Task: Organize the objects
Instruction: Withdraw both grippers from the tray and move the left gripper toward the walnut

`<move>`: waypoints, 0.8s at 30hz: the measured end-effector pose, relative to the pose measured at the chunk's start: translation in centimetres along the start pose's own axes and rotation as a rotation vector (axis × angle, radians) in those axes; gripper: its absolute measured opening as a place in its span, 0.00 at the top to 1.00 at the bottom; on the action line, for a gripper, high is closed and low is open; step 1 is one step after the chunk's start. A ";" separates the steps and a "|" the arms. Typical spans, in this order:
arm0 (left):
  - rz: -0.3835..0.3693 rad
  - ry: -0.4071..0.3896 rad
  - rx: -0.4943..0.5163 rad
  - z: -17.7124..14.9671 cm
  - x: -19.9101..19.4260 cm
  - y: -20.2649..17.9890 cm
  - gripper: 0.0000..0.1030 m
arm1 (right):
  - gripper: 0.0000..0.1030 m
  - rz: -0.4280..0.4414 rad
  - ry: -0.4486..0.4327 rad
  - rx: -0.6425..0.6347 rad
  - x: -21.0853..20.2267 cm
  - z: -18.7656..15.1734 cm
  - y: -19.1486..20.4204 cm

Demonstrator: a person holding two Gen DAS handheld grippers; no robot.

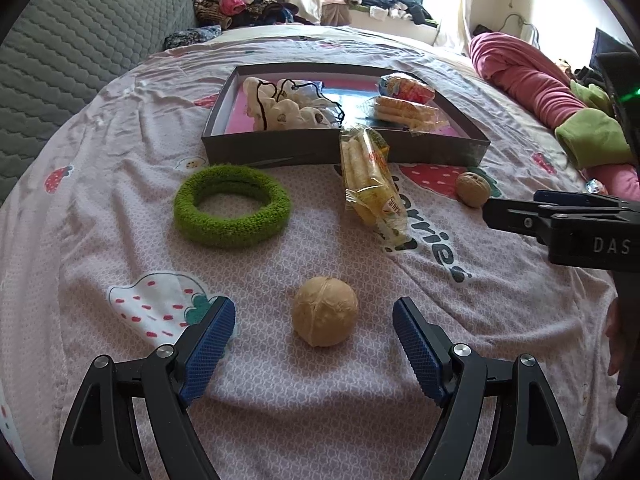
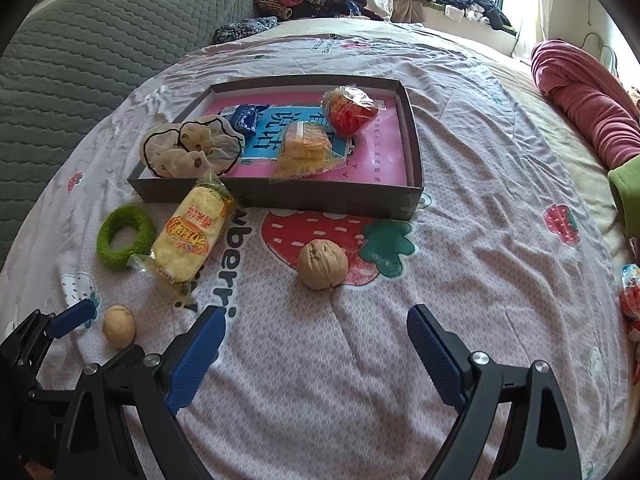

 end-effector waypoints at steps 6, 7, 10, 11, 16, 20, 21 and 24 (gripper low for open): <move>-0.002 0.004 -0.010 0.3 0.5 0.2 0.20 | 0.10 -0.003 0.008 -0.001 1.0 0.6 -0.3; -0.003 0.003 -0.011 0.3 0.5 0.2 0.20 | 0.10 -0.002 0.009 -0.001 1.1 0.7 -0.3; -0.005 0.003 -0.013 0.4 0.6 0.3 0.20 | 0.10 -0.004 0.010 0.001 1.4 1.0 -0.5; -0.007 0.002 -0.014 0.4 0.6 0.3 0.20 | 0.10 -0.003 0.011 0.001 1.5 1.1 -0.5; -0.009 -0.005 -0.017 0.5 0.6 0.3 0.20 | 0.10 -0.002 0.012 0.001 1.7 1.2 -0.6; -0.013 -0.002 -0.019 0.5 0.7 0.3 0.20 | 0.10 -0.009 0.019 -0.001 2.1 1.4 -0.7; -0.011 -0.003 -0.018 0.5 0.7 0.3 0.20 | 0.10 -0.006 0.019 -0.001 2.2 1.5 -0.8; -0.011 -0.004 -0.016 0.6 0.8 0.3 0.20 | 0.10 -0.007 0.019 -0.001 2.4 1.7 -0.9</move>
Point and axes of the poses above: each gripper's, at about its wrist camera, not at the fingertips, and x roughly the way its jaws point, y to its left, z to its top, the point moved 2 cm from there along x, roughly the way its jaws point, and after that the axes turned 12 degrees about y, right-handed, at the moved point
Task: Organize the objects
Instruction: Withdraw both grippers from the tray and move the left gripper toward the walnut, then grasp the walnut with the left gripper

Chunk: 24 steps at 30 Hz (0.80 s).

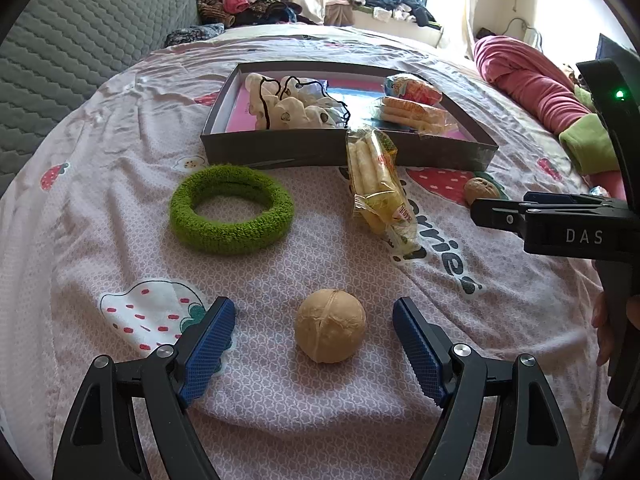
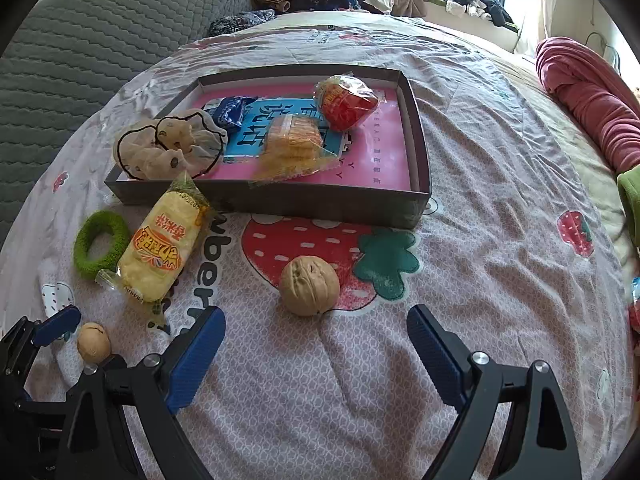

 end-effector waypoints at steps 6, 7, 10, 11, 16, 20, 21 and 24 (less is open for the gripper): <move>-0.004 0.000 0.000 0.0 0.1 0.0 0.20 | 0.10 -0.001 0.000 -0.003 0.5 0.3 -0.2; -0.003 -0.001 0.001 0.0 0.1 0.0 0.20 | 0.10 -0.002 -0.001 -0.005 0.5 0.3 -0.2; 0.005 0.000 0.006 0.0 0.1 -0.1 0.20 | 0.14 -0.003 0.000 -0.006 0.8 0.4 -0.2; 0.004 -0.002 0.008 0.0 0.1 -0.1 0.20 | 0.16 -0.001 0.003 -0.007 0.9 0.5 -0.2; 0.005 0.001 0.010 0.0 0.2 -0.2 0.20 | 0.24 0.007 0.003 -0.018 1.2 0.7 0.1; 0.004 -0.004 0.008 0.0 0.1 -0.2 0.28 | 0.36 0.017 0.009 -0.022 1.5 0.9 0.3; 0.004 -0.004 0.008 0.0 0.1 -0.1 0.29 | 0.39 0.020 0.011 -0.024 1.6 0.9 0.4; -0.002 -0.002 0.013 0.0 0.0 -0.2 0.35 | 0.44 0.024 0.014 -0.033 1.6 0.9 0.7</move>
Point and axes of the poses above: each gripper's, at about its wrist camera, not at the fingertips, and x roughly the way its jaws point, y to its left, z to its top, the point moved 2 cm from there along x, roughly the way its jaws point, and after that the axes turned 12 degrees about y, right-handed, at the moved point
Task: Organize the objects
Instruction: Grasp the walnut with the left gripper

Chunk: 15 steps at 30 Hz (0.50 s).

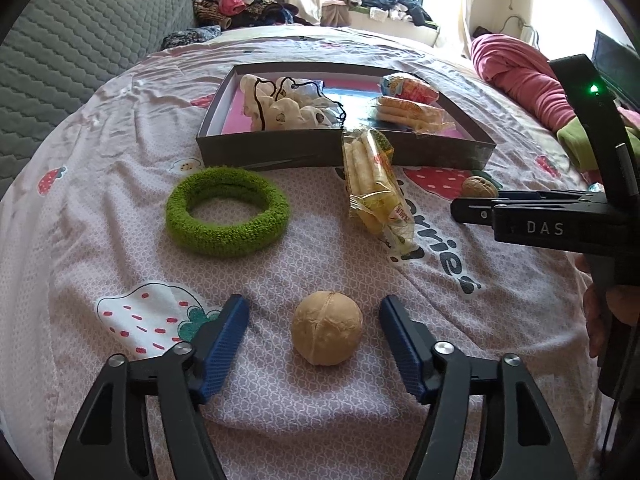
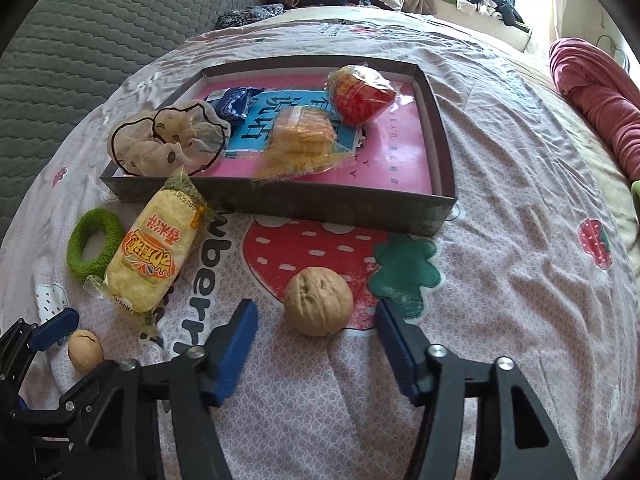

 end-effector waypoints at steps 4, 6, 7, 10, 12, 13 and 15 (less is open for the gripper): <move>-0.011 0.005 0.000 -0.1 -0.3 -0.1 0.45 | 0.53 0.007 0.001 -0.007 -0.2 0.0 0.2; -0.012 0.008 0.000 -0.1 -0.3 0.0 0.50 | 0.61 0.010 0.002 -0.011 -0.2 0.0 0.3; -0.014 0.009 0.000 -0.2 -0.4 0.0 0.55 | 0.62 0.013 0.005 -0.012 -0.2 0.1 0.3; -0.022 0.016 -0.002 -0.2 -0.6 0.0 0.67 | 0.67 0.024 0.010 -0.010 -0.3 0.1 0.1; -0.027 0.021 0.000 -0.3 -0.6 -0.1 0.67 | 0.67 0.032 0.008 -0.011 -0.5 0.0 0.2; -0.028 0.023 0.001 -0.3 -0.7 -0.1 0.67 | 0.67 0.034 0.008 -0.015 -0.6 -0.1 0.3; -0.031 0.023 0.003 -0.4 -0.9 -0.2 0.67 | 0.67 0.036 0.008 -0.020 -0.7 -0.3 0.4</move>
Point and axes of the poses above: each gripper's, at about its wrist camera, not at the fingertips, and x roughly the way its jaws point, y to its left, z to its top, the point moved 2 cm from there along x, roughly the way its jaws point, and after that the axes turned 12 degrees about y, right-handed, at the moved point
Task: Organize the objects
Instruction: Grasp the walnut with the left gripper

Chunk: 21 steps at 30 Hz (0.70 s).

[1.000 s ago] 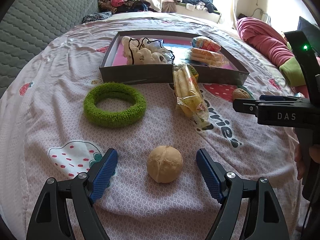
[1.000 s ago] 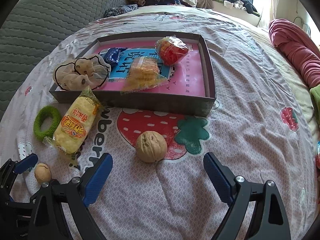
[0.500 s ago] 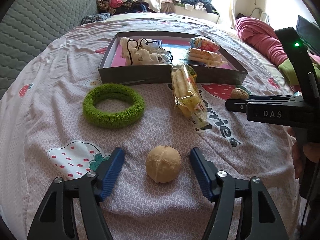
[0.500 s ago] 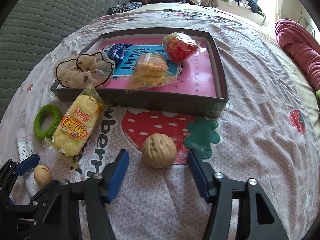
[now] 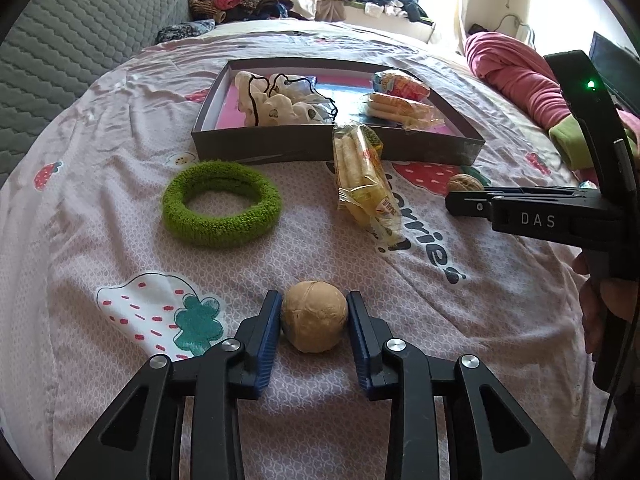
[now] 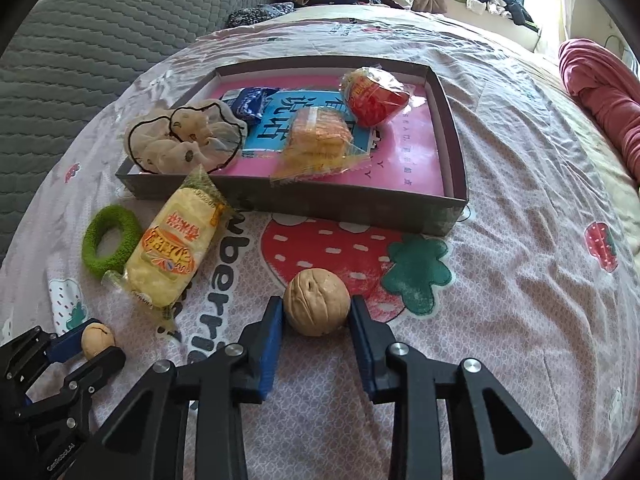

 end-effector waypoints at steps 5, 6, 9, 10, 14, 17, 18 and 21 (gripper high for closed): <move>0.008 0.002 0.007 -0.2 -0.3 -0.2 0.67 | 0.67 0.009 -0.002 -0.009 -0.5 -0.6 0.4; 0.009 0.001 0.008 -0.2 -0.4 -0.2 0.67 | 0.67 0.010 -0.001 -0.011 -0.6 -0.8 0.5; 0.012 0.000 0.008 -0.3 -0.7 -0.3 0.67 | 0.67 0.012 0.000 -0.013 -1.0 -1.2 0.6; 0.013 0.000 0.010 -0.3 -0.8 -0.3 0.67 | 0.67 0.014 -0.001 -0.013 -1.1 -1.4 0.6; 0.019 -0.003 0.004 -0.4 -1.1 -0.3 0.67 | 0.67 0.024 -0.001 -0.012 -1.8 -2.2 0.8; 0.026 -0.004 0.005 -0.5 -1.4 -0.4 0.67 | 0.67 0.024 -0.007 -0.015 -2.3 -2.7 1.0; 0.026 -0.004 0.004 -0.4 -1.5 -0.4 0.67 | 0.67 0.024 -0.008 -0.014 -2.6 -3.0 1.1; 0.027 -0.012 -0.001 -0.4 -2.1 -0.5 0.67 | 0.67 0.025 -0.011 -0.016 -3.3 -3.7 1.3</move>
Point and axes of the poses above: each gripper's, at about its wrist camera, not at the fingertips, and x roughly the way its jaws point, y to its left, z to its top, the point moved 2 cm from there along x, roughly the way its jaws point, and after that the axes turned 12 degrees about y, right-handed, at the moved point
